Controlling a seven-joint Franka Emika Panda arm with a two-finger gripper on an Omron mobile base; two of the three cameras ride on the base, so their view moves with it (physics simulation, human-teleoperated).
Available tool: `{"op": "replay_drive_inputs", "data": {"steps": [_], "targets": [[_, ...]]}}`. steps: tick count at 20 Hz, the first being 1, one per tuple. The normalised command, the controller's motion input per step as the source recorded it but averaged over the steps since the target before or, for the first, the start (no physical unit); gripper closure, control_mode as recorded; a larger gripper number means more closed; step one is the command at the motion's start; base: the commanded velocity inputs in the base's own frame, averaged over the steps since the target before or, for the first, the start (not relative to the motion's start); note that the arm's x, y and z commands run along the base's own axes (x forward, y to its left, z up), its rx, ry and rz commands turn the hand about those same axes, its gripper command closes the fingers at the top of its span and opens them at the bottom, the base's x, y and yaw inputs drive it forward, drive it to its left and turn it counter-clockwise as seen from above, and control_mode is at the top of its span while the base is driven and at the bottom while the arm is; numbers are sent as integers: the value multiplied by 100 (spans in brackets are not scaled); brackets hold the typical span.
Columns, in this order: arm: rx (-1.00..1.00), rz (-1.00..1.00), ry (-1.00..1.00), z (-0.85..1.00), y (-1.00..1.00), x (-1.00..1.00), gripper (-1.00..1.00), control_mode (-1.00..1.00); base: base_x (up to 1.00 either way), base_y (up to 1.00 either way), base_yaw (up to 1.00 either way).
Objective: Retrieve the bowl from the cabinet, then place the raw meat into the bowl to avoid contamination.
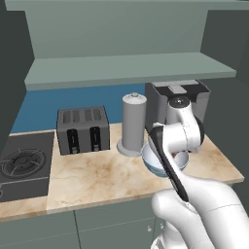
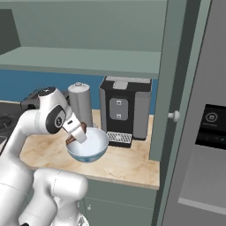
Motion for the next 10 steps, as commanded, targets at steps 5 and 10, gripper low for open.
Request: {"op": "replay_drive_inputs", "data": {"steps": [5, 10], "targets": [[0, 1, 0, -32, 0, 16, 100, -100, 0, 0, 0], [0, 0, 0, -31, 0, 8, 100, -100, 0, 0, 0]]}}
